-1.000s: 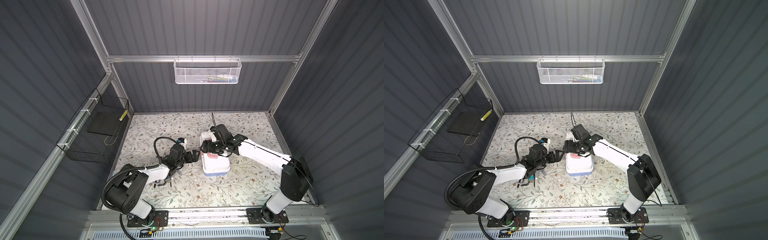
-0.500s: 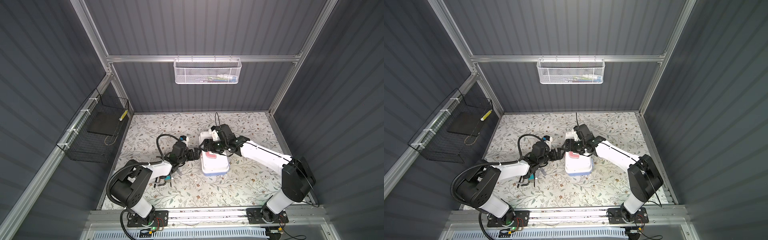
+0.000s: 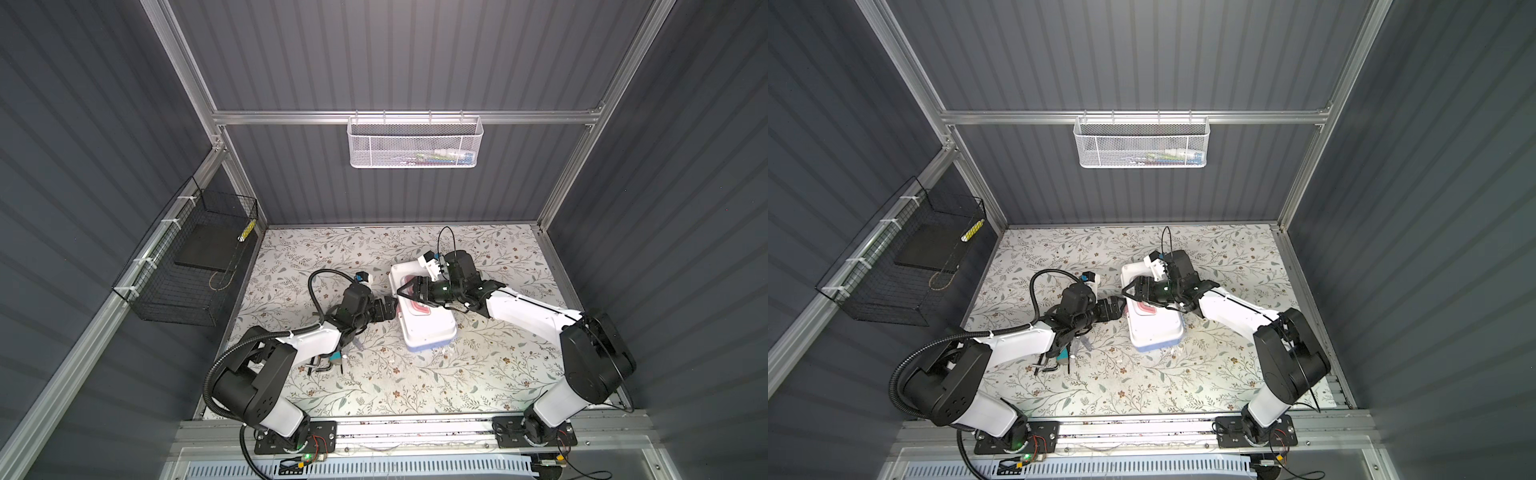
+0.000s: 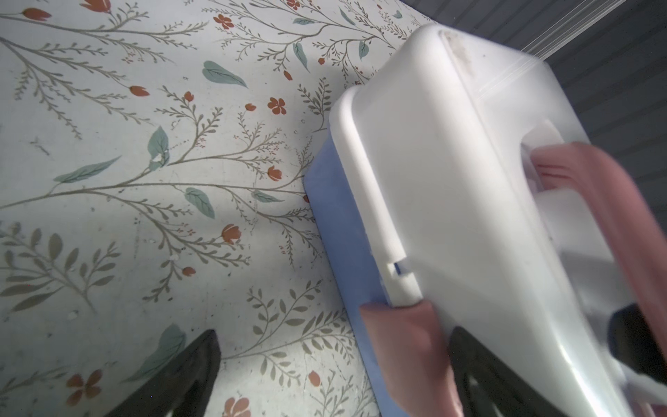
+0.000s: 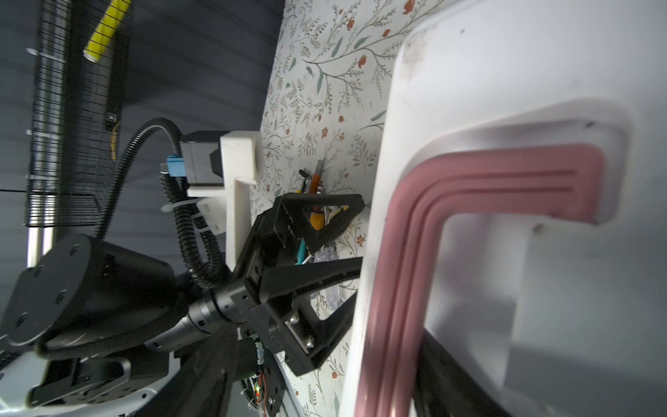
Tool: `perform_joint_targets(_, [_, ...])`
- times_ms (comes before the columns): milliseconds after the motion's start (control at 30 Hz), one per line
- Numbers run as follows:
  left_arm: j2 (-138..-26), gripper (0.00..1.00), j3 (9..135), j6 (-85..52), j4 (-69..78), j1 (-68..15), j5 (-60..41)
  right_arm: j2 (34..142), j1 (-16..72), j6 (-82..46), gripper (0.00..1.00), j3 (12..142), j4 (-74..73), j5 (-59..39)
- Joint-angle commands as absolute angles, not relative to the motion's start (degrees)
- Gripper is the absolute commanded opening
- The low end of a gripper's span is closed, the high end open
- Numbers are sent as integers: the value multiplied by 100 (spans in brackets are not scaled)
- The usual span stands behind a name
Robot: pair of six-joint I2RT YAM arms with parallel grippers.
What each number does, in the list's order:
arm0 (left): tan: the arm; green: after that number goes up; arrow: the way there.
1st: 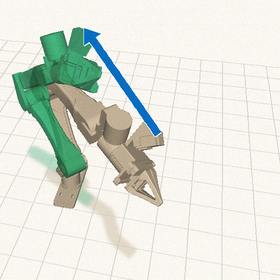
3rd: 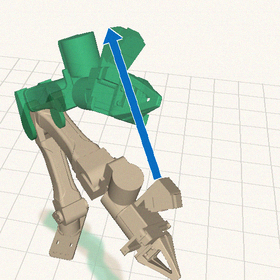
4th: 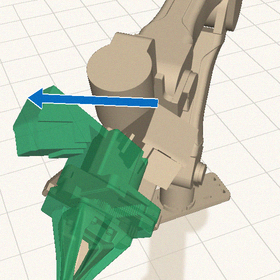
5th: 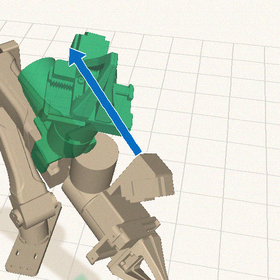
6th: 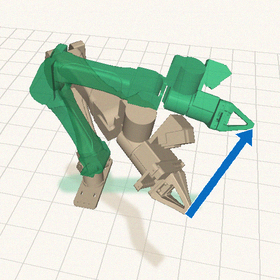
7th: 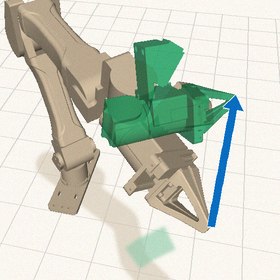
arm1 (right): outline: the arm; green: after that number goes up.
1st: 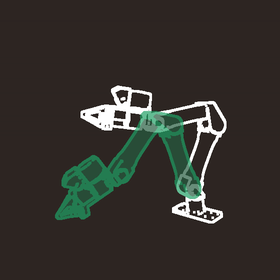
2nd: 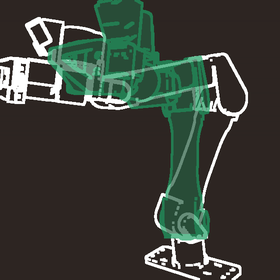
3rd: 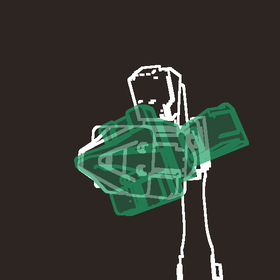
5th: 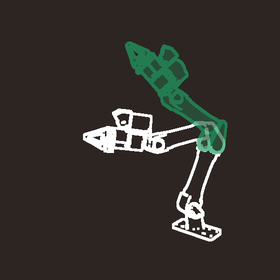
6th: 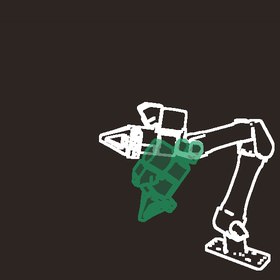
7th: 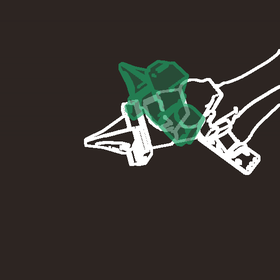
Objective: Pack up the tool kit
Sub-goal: 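Close the right gripper on the pink handle of the tool box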
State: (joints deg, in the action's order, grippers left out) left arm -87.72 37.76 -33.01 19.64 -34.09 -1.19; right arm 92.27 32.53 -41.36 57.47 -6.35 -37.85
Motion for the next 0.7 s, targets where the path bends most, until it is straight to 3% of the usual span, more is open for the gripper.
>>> perform_joint_targets(0, [-8614,100,3781,-3138,1940,-3611,-397,9071,3360,-4406,74,5370,-1736,-5203])
perform_joint_targets(200, [-8504,100,3762,-3144,1761,-3610,-168,8880,2918,-4897,72,4795,-2899,-5634])
perform_joint_targets(667, [-8222,100,3709,-3025,1292,-3612,136,8458,2304,-5055,69,4164,-3483,-5847])
